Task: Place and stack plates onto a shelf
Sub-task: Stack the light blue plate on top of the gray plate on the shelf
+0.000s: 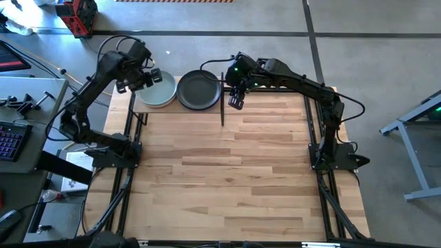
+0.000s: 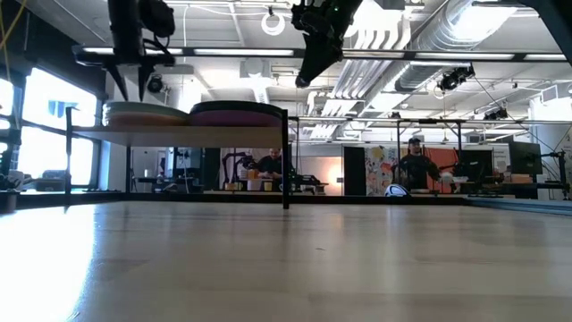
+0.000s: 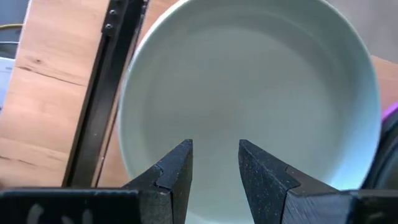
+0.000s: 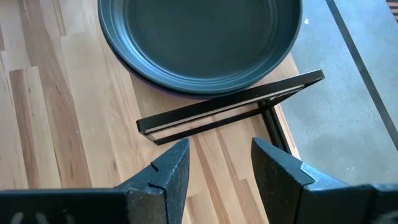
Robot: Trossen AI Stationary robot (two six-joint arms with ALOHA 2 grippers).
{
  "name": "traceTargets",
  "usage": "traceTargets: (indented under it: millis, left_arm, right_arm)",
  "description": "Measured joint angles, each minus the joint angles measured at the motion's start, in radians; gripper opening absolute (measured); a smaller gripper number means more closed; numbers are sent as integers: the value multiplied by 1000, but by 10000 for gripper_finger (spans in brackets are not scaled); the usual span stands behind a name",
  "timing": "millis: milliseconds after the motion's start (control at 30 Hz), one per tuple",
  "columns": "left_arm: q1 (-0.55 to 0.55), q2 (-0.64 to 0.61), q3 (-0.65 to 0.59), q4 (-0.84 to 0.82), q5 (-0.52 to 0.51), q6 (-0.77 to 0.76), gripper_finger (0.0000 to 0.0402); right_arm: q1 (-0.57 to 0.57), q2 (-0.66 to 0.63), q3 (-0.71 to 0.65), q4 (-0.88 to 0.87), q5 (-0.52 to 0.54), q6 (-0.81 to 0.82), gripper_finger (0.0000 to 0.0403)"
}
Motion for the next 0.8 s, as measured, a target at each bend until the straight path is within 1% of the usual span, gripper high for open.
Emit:
traceTargets:
  millis: [300, 467, 800]
  left_arm:
    - [-43, 25, 0, 20, -4, -52, 117]
    - [-67, 67, 0, 6, 0, -52, 117]
    - [-73, 165, 0, 9, 17, -32, 117]
  right_arm:
    - [0, 0, 0, 0, 0, 0, 152]
    - [0, 0, 0, 0, 0, 0, 152]
    - [0, 0, 0, -2, 0, 0, 152]
